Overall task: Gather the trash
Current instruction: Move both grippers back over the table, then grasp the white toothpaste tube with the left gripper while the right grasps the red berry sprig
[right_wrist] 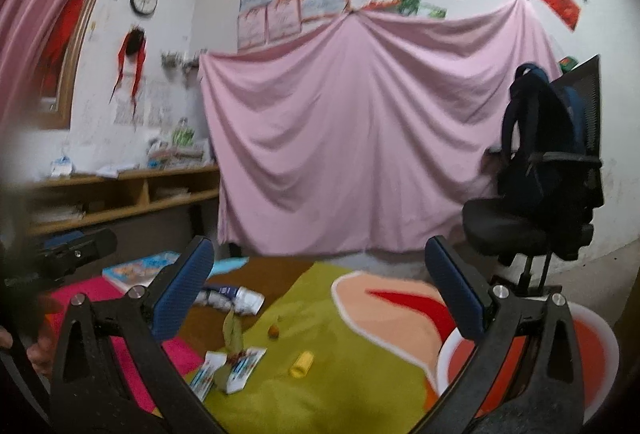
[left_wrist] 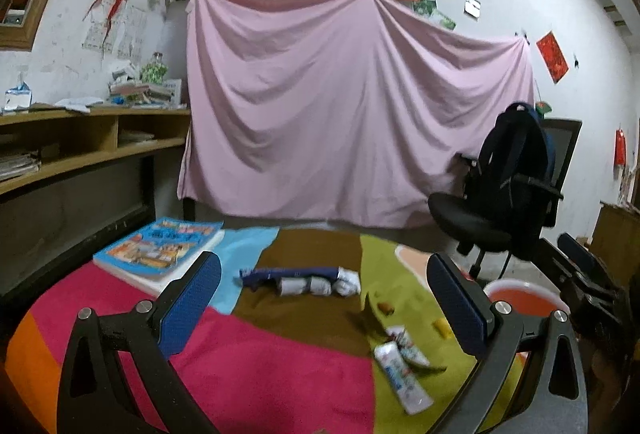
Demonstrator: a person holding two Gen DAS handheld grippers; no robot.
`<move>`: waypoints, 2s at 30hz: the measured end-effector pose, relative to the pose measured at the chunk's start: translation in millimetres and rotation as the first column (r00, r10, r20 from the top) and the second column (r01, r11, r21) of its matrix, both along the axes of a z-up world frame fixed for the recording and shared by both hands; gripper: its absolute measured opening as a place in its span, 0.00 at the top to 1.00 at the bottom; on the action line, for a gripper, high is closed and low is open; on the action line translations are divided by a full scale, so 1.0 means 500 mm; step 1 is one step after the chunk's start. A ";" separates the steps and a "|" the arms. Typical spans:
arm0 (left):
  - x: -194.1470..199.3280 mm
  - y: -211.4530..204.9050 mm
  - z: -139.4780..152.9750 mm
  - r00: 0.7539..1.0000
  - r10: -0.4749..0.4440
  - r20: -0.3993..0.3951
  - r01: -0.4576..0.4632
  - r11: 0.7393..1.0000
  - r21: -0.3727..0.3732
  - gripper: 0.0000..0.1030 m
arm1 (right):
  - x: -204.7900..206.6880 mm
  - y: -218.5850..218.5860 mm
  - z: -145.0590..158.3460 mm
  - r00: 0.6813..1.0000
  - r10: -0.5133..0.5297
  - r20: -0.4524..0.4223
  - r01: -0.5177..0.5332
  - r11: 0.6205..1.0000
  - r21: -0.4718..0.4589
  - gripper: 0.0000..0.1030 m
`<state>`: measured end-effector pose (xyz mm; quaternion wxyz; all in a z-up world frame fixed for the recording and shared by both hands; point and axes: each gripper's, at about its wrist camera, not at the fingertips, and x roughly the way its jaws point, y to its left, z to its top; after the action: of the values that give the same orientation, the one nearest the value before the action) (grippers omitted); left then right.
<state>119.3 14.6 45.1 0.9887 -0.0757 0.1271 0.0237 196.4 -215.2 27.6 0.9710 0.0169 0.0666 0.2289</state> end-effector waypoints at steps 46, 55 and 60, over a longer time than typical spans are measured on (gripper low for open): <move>0.112 -0.035 -0.125 0.815 -0.230 -0.532 0.172 0.973 -0.157 0.97 | 0.109 0.101 -0.132 0.874 0.153 -0.461 -0.257 0.951 -0.173 0.34; 0.099 0.030 -0.123 0.843 -0.144 -0.519 0.066 0.984 -0.166 0.97 | 0.139 0.167 -0.146 0.813 0.248 -0.526 -0.388 0.906 -0.171 0.34; 0.093 0.051 -0.120 0.853 -0.124 -0.507 0.040 0.984 -0.172 0.97 | 0.150 0.213 -0.163 0.795 0.244 -0.556 -0.431 0.872 -0.233 0.39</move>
<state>165.9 39.9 -14.9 0.9097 -0.1377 0.3917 -0.0091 271.6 -108.7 -54.1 0.8476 -0.1074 0.3620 0.3727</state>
